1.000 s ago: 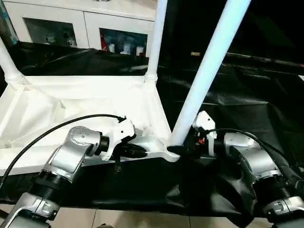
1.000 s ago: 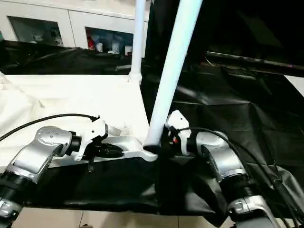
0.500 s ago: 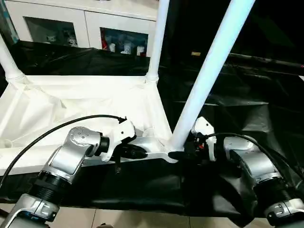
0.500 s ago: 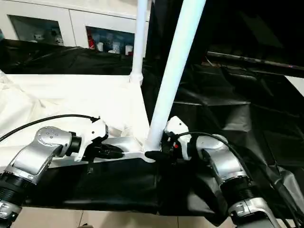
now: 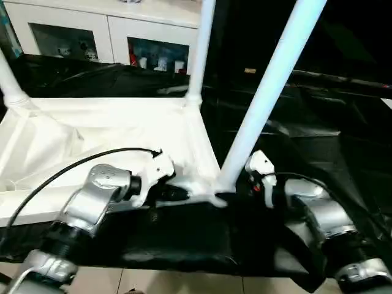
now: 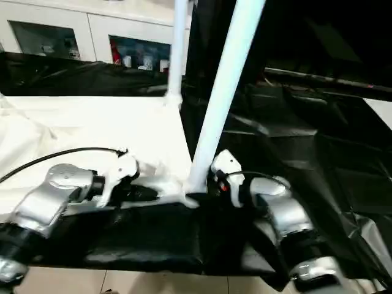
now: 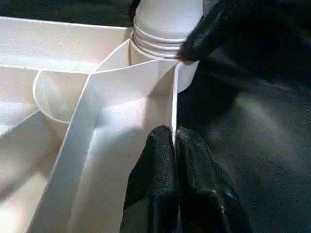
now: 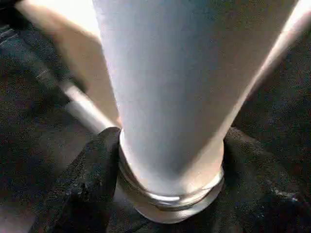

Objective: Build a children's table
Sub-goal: Rotate leg to tighten

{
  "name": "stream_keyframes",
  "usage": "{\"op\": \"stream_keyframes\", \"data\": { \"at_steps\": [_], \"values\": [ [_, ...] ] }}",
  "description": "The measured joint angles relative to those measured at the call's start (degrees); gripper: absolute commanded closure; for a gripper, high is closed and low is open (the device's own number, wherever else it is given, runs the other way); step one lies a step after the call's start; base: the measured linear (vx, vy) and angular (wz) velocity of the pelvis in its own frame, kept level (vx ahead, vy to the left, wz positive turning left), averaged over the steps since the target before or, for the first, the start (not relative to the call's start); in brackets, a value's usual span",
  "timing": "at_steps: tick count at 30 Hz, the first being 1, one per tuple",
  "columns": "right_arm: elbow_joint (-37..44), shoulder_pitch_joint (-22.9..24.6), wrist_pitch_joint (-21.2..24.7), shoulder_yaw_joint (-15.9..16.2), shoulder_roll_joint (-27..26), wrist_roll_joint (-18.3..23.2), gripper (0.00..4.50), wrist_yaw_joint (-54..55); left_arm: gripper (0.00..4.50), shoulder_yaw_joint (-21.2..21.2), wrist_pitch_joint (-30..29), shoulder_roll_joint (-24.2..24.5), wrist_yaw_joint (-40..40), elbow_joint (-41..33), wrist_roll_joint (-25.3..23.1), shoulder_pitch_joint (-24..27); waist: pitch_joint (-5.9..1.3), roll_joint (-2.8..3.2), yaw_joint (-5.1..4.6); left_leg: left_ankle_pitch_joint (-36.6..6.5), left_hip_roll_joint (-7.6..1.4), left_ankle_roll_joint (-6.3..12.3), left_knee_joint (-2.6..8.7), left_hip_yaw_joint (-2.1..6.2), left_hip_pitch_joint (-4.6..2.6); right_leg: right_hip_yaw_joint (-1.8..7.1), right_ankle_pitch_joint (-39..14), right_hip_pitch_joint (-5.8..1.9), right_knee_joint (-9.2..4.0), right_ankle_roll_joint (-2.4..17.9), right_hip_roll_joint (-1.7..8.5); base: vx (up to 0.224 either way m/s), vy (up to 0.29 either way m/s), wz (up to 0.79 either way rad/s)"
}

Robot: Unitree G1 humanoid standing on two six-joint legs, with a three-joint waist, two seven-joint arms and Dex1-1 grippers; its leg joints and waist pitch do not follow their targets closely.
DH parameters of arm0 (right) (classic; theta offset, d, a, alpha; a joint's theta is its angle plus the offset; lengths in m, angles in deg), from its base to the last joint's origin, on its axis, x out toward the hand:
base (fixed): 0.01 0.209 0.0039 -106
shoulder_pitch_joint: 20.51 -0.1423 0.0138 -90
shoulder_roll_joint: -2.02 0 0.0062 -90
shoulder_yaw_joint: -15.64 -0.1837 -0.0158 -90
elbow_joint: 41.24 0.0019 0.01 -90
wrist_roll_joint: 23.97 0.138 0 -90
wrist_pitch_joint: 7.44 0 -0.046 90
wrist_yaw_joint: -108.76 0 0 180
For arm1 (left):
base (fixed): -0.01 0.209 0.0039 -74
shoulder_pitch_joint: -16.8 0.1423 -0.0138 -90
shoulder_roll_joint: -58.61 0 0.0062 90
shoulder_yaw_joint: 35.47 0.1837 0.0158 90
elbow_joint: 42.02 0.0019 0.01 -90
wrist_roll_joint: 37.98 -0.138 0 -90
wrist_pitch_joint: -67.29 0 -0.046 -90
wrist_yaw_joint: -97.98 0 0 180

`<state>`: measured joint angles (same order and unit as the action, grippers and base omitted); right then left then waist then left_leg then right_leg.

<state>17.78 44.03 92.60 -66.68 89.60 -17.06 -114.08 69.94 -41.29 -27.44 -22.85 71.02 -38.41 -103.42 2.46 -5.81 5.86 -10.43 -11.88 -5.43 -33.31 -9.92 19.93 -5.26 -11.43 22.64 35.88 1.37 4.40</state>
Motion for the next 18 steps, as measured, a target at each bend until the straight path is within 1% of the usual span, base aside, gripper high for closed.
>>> {"op": "stream_keyframes", "data": {
  "at_steps": [2,5,7,9,13,14,15,16,18],
  "values": [
    [-1.97,-1.44,1.57,-2.59,-3.53,-0.42,1.74,9.46,4.5,0.04,0.15,-3.53,-5.18,3.87,-1.62,-2.41,0.0,0.01,-0.18,0.0,0.0,0.0,-0.19,0.03,0.03,0.02,0.11,0.01,-0.01,-0.06,0.02,0.0,0.0,0.0],
    [-3.63,-2.65,2.92,-5.29,-7.23,-0.43,1.75,18.64,4.5,0.26,0.6,-7.14,-10.21,8.04,-2.85,-4.84,-0.03,0.11,-0.1,0.0,0.02,0.0,-0.25,0.06,0.02,0.02,0.14,-0.02,-0.03,-0.1,0.03,0.0,0.0,0.0],
    [-5.58,-4.44,3.19,-6.96,-9.6,-0.7,1.75,24.86,4.5,0.39,2.42,-9.32,-13.31,11.51,-4.18,-6.67,-0.08,0.22,-0.04,0.0,0.02,0.0,-0.26,0.07,0.03,0.02,0.16,0.03,-0.03,-0.12,0.04,0.0,0.0,0.0],
    [-6.44,-5.13,2.8,-7.25,-10.39,-1.33,1.75,28.07,4.5,1.24,4.29,-10.3,-14.75,13.48,-5.21,-7.59,-0.09,0.28,0.2,0.0,0.02,0.0,-0.24,0.07,0.07,0.02,0.16,0.06,-0.04,-0.13,0.04,0.0,0.0,0.0],
    [-6.77,-5.29,1.88,-7.3,-10.82,-2.07,1.75,29.72,4.5,1.29,6.42,-10.71,-15.33,14.97,-6.02,-8.11,-0.07,0.49,0.5,0.0,0.02,0.0,-0.2,0.07,0.07,0.02,0.14,0.07,-0.05,-0.16,0.04,0.0,0.0,0.0],
    [-6.76,-5.27,1.78,-7.48,-10.83,-2.0,1.19,29.62,4.5,1.28,7.06,-10.62,-15.45,15.09,-6.07,-8.11,-0.04,0.55,0.52,0.0,0.02,0.0,-0.2,0.06,0.07,0.02,0.13,0.08,-0.05,-0.17,0.04,0.0,0.0,0.0],
    [-6.76,-5.22,1.72,-7.77,-10.83,-1.85,1.05,29.3,4.5,1.33,7.84,-10.52,-15.53,15.35,-6.12,-8.11,-0.03,0.57,0.55,0.0,0.02,0.0,-0.2,0.06,0.08,0.02,0.13,0.1,-0.05,-0.18,0.04,0.0,0.0,0.0],
    [-6.68,-5.04,1.63,-7.83,-10.82,-1.81,1.05,28.71,4.5,1.39,8.46,-10.45,-15.53,15.57,-6.23,-8.11,-0.03,0.55,0.55,0.0,0.02,0.01,-0.18,0.06,0.09,0.02,0.13,0.11,-0.04,-0.18,0.04,0.0,0.0,0.0],
    [-6.36,-4.61,1.25,-7.84,-10.75,-1.77,0.69,27.88,4.5,1.4,9.62,-10.37,-15.57,16.03,-6.53,-8.11,-0.02,0.58,0.58,0.0,0.02,0.0,-0.12,0.06,0.09,0.02,0.13,0.12,-0.05,-0.19,0.04,0.0,0.0,0.0]
  ]
}}
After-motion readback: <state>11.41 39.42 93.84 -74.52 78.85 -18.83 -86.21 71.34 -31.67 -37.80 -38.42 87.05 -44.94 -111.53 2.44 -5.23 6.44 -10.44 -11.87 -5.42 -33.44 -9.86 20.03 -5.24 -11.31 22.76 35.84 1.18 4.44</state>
